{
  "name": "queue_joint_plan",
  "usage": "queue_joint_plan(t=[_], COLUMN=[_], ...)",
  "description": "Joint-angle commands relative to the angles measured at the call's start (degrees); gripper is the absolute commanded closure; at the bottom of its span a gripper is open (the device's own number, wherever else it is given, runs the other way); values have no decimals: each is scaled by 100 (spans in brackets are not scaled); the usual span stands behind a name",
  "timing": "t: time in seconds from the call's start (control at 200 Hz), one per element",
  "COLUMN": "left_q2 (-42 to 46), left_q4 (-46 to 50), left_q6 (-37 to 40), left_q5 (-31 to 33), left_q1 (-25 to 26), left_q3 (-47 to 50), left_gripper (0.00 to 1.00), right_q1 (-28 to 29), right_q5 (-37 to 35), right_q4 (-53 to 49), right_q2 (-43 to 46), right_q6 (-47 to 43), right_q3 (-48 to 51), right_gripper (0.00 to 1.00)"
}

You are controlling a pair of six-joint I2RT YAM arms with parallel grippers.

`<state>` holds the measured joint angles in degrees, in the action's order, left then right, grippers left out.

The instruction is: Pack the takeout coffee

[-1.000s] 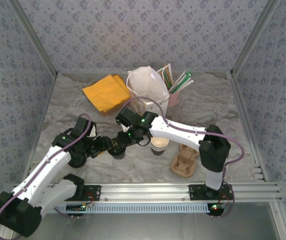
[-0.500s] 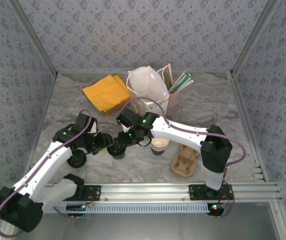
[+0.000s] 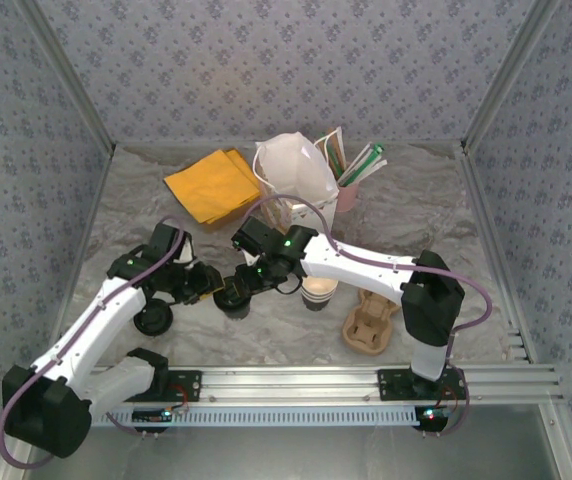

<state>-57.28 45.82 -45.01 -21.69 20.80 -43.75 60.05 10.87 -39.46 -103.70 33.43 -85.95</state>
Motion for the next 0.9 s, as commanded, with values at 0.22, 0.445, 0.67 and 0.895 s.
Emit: queue_joint_plan(t=[0.22, 0.445, 0.67, 0.895], left_q2=[333, 500, 361, 277], left_q4=[-17, 115, 335, 331], left_q6=[-134, -184, -51, -58], left_q5=[129, 277, 322, 341], left_q1=[-1, 82, 83, 107], left_q3=[985, 1146, 712, 623], left_gripper=[69, 69, 70, 70], right_q1=[117, 121, 66, 100], right_q5=[-85, -91, -53, 88], right_q4=[-396, -393, -448, -417], right_q2=[-158, -191, -85, 164], right_q6=[-100, -109, -159, -275], right_q3=[165, 167, -64, -209], right_gripper=[71, 71, 70, 59])
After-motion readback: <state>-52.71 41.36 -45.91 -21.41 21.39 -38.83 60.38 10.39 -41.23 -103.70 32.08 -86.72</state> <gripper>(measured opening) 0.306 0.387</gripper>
